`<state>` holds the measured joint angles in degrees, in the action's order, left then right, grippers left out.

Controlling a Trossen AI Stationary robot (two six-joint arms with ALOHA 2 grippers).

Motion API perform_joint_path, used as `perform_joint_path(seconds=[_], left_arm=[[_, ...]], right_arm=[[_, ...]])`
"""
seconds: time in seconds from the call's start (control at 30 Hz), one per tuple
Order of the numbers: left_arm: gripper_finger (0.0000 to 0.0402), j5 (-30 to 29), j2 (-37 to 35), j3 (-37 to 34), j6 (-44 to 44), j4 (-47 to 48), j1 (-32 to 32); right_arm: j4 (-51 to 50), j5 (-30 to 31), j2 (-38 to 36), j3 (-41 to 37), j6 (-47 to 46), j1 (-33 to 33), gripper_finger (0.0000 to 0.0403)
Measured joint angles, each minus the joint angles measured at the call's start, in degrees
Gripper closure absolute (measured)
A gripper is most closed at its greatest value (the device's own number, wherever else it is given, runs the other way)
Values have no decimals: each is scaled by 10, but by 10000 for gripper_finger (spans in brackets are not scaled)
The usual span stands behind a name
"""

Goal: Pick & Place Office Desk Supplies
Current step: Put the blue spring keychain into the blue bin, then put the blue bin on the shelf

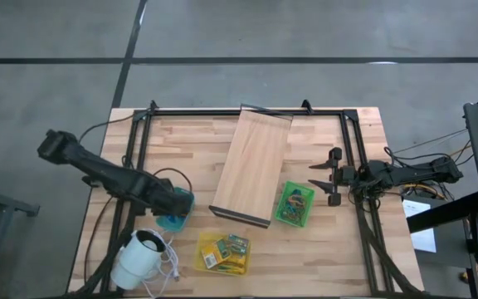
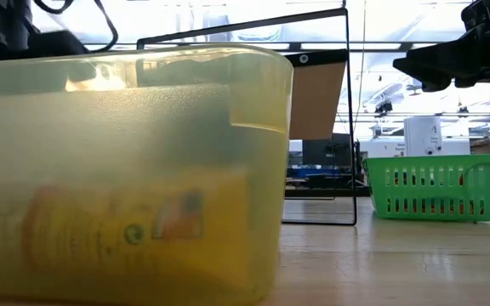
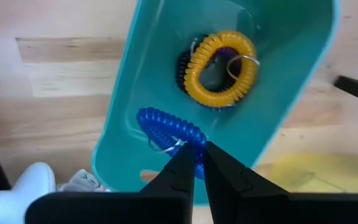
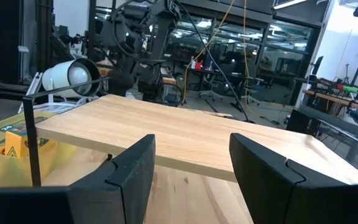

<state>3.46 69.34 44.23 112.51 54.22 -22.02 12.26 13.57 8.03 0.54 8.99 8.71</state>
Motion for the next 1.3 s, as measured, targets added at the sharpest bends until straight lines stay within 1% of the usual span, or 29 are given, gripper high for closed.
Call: perform_joint_path(seconds=[0.2,0.27,0.33,0.43,0.53,0.73,0.87,1.0,1.13,1.23,1.3], left_arm=[[373,-9,37,-11,12,-9,0],[373,-9,49,-19,23,-35,0],[373,-3,58,-24,19,-59,0],[369,8,64,-26,15,-62,0],[351,7,58,-26,15,-62,1],[290,-8,49,-27,18,-62,2],[262,-9,49,-27,19,-62,5],[249,-9,49,-27,19,-62,6],[249,-9,48,-25,9,-62,6],[251,-9,43,-6,-21,-62,7],[251,-29,40,16,-60,-50,7]], right_arm=[[0,0,0,0,0,0,197],[0,0,0,0,0,0,197],[0,0,0,0,0,0,197],[0,0,0,0,0,0,197],[0,0,0,0,0,0,197],[0,0,0,0,0,0,197],[0,0,0,0,0,0,197],[0,0,0,0,0,0,197],[0,0,0,0,0,0,197],[0,0,0,0,0,0,197],[0,0,0,0,0,0,197]])
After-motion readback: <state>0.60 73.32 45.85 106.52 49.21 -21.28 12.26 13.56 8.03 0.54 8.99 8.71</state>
